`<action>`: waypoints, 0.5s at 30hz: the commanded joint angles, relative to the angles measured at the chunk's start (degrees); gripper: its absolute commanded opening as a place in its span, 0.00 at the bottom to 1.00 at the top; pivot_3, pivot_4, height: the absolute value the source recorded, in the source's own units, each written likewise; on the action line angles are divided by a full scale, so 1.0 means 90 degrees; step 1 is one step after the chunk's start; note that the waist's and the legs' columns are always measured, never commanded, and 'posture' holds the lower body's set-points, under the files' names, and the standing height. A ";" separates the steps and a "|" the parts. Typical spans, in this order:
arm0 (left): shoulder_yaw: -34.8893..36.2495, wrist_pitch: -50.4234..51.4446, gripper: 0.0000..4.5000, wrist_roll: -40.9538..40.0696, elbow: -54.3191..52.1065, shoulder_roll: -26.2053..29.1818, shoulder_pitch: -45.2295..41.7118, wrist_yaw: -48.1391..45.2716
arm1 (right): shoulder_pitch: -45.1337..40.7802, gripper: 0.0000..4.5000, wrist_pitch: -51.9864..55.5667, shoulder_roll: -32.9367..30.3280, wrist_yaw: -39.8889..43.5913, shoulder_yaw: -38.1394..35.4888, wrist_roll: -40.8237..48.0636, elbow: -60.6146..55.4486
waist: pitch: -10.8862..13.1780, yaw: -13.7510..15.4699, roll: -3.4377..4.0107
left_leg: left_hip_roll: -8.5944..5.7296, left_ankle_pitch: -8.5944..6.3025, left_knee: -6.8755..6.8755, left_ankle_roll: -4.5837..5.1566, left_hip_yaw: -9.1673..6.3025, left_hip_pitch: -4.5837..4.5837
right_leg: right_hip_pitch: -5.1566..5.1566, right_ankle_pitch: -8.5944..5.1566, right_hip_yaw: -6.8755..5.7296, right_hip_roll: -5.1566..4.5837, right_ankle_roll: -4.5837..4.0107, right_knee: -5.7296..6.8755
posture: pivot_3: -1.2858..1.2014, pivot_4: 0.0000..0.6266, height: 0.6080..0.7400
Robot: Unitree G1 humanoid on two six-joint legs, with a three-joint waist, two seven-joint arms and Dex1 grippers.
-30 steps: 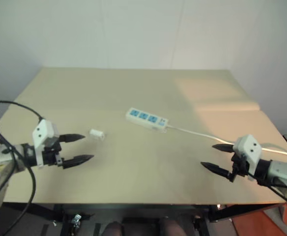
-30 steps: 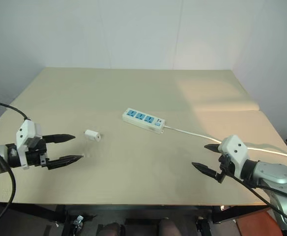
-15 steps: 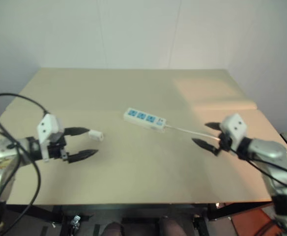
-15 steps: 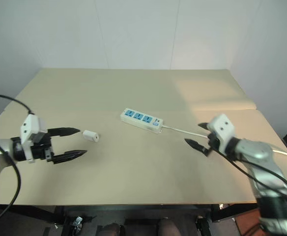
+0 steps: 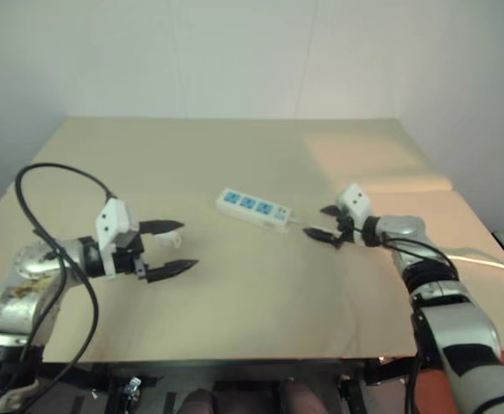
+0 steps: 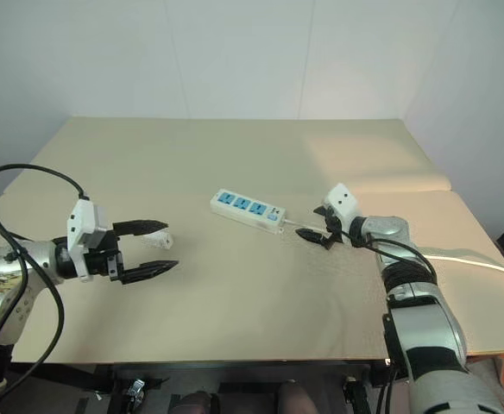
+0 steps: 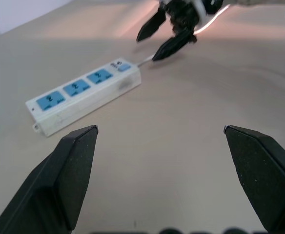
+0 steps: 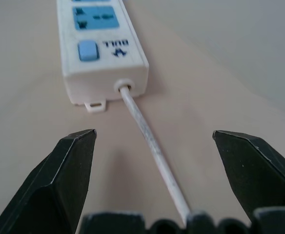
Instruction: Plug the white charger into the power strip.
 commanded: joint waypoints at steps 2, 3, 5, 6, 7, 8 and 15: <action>0.0210 0.0043 1.00 -0.0016 -0.0265 0.0143 0.0012 0.0155 | -0.0405 1.00 -0.0275 0.0082 -0.0215 0.0221 -0.0545 0.0570 | 0.0000 -0.0019 0.0000 | 0.0000 0.0000 0.0000 0.0000 0.0001 0.0003 | 0.0001 0.0001 0.0001 0.0000 -0.0001 0.0002 | 0.52 0.24 1.00; 0.0231 0.0053 1.00 -0.0041 -0.0296 0.0154 0.0025 0.0165 | -0.0471 0.96 -0.0154 0.0140 -0.0113 0.0171 -0.0501 0.0653 | 0.0000 -0.0035 0.0000 | 0.0000 0.0000 0.0000 0.0000 0.0001 0.0006 | 0.0001 0.0002 0.0001 0.0000 -0.0002 0.0003 | 0.52 0.24 1.00; 0.0252 0.0066 1.00 -0.0077 -0.0341 0.0175 0.0040 0.0178 | -0.0583 0.87 0.0054 0.0219 0.0021 0.0079 -0.0446 0.0777 | 0.0000 -0.0062 0.0000 | 0.0002 0.0000 0.0000 0.0000 0.0001 0.0011 | 0.0003 0.0003 0.0002 0.0003 -0.0004 0.0007 | 0.52 0.24 1.00; 0.0255 0.0074 1.00 -0.0084 -0.0360 0.0179 0.0043 0.0193 | -0.0627 0.79 0.0124 0.0237 0.0064 0.0067 -0.0457 0.0818 | 0.0000 -0.0069 0.0000 | 0.0003 0.0000 0.0000 0.0000 -0.0002 0.0013 | 0.0006 0.0003 0.0000 0.0006 -0.0004 0.0007 | 0.52 0.24 1.00; 0.0247 0.0072 1.00 -0.0075 -0.0372 0.0176 0.0052 0.0213 | -0.0663 0.72 0.0137 0.0255 0.0027 0.0074 -0.0491 0.0841 | 0.0000 -0.0082 0.0001 | 0.0003 0.0000 0.0000 0.0000 -0.0004 0.0013 | 0.0006 0.0003 -0.0001 0.0007 -0.0004 0.0008 | 0.52 0.24 1.00; 0.0236 0.0069 1.00 -0.0055 -0.0388 0.0176 0.0071 0.0232 | -0.0692 0.63 0.0129 0.0267 -0.0038 0.0085 -0.0528 0.0852 | 0.0000 -0.0098 0.0001 | 0.0003 0.0000 0.0000 0.0000 -0.0006 0.0012 | 0.0005 0.0003 -0.0001 0.0007 -0.0004 0.0009 | 0.52 0.24 1.00; 0.0172 0.0012 1.00 0.0008 -0.0369 0.0170 0.0113 0.0232 | -0.0704 0.08 0.0025 0.0261 0.0000 0.0115 -0.0626 0.0751 | 0.0000 -0.0120 0.0001 | 0.0001 0.0000 0.0000 0.0000 -0.0008 0.0007 | 0.0003 0.0003 -0.0002 0.0004 -0.0004 0.0006 | 0.52 0.24 1.00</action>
